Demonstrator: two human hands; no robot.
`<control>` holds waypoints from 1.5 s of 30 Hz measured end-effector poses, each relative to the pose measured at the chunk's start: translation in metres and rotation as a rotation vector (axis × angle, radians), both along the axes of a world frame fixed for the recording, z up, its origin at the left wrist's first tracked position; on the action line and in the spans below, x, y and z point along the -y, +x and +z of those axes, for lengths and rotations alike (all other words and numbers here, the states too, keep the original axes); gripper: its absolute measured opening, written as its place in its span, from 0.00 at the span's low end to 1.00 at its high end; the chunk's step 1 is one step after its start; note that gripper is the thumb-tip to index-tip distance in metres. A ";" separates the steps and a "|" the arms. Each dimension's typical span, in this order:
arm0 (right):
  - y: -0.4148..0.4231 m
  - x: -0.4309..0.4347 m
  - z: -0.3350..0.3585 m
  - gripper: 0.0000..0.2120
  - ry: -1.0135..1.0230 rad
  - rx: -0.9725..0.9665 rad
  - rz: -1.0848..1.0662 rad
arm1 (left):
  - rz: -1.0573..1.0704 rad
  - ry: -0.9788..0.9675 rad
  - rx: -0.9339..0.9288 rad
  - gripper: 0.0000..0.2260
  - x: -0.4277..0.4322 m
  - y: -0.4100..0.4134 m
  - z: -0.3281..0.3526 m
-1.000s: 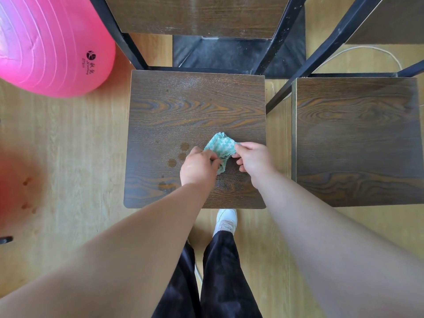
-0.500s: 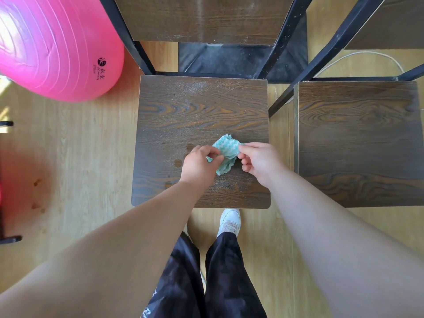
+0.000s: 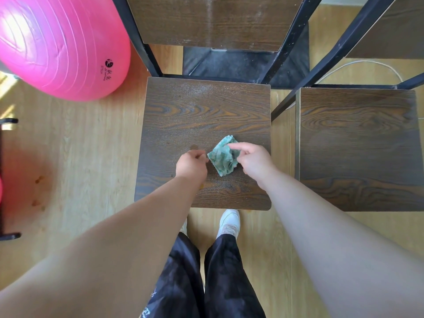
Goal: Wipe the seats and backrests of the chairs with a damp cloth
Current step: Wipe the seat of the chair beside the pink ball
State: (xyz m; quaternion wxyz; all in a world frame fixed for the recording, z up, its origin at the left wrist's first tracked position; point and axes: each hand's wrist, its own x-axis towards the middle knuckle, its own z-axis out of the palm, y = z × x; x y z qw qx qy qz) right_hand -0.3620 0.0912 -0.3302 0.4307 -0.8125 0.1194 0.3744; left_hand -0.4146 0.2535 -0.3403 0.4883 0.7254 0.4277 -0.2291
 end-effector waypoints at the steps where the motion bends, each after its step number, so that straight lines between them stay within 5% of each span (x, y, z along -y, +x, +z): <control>1: 0.000 0.003 -0.003 0.22 -0.041 0.055 0.001 | 0.014 0.022 -0.012 0.09 -0.003 -0.001 -0.002; 5: -0.003 0.012 -0.011 0.12 -0.192 0.143 0.031 | 0.012 0.026 -0.043 0.10 -0.007 -0.005 -0.003; 16: -0.007 0.006 -0.014 0.05 -0.120 0.166 0.002 | 0.012 -0.038 -0.024 0.12 0.003 0.006 -0.003; 26: -0.007 -0.004 -0.009 0.04 -0.103 0.333 0.358 | -0.125 -0.170 0.042 0.17 0.006 0.021 0.002; 39: -0.019 -0.004 -0.011 0.04 -0.102 0.285 0.282 | 0.055 -0.183 -0.060 0.11 -0.003 0.015 -0.005; 45: -0.018 0.001 0.000 0.03 -0.062 0.144 -0.136 | 0.097 -0.190 -0.033 0.09 -0.019 0.009 0.004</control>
